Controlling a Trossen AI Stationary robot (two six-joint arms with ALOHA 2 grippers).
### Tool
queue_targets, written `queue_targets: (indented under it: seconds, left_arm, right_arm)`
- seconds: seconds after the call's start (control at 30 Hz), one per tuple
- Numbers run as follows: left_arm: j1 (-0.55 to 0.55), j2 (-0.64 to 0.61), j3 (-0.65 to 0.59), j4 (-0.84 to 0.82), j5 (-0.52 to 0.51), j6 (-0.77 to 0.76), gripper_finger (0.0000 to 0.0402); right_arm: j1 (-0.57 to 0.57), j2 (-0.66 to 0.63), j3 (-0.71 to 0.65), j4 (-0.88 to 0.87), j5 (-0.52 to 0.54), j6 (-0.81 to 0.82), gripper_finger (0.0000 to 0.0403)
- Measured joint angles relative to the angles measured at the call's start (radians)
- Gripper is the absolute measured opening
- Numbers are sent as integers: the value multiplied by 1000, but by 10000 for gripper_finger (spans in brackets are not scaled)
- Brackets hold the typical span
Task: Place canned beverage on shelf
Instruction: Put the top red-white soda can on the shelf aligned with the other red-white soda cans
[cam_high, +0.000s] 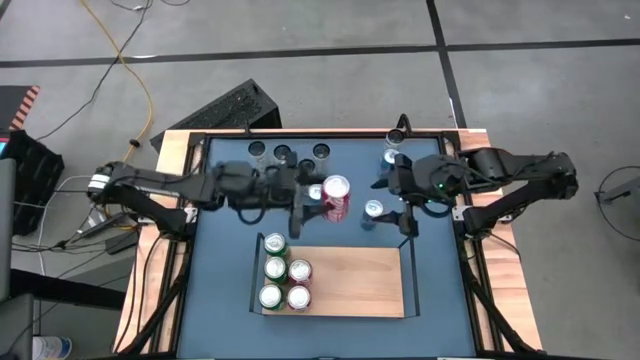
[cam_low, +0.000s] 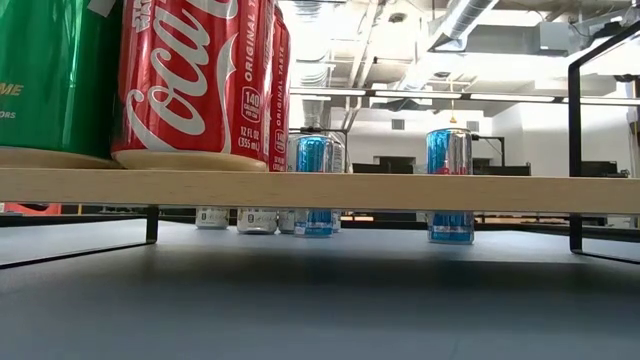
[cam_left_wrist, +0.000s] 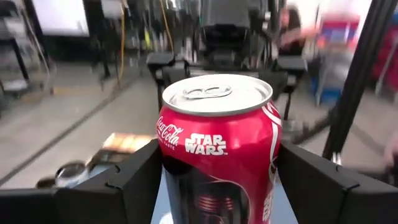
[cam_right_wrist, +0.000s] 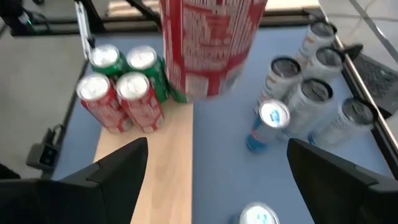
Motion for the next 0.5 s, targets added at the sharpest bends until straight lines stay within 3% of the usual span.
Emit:
queue_targets:
  seconds: [0.17,0.5]
  left_arm:
    - [-11,-30,-166,293,-67,-6,266]
    - [-19,-59,-171,334,-70,33,266]
  right_arm:
    - [4,49,0,122,1,-20,368]
    - [-25,96,0,292,6,-54,368]
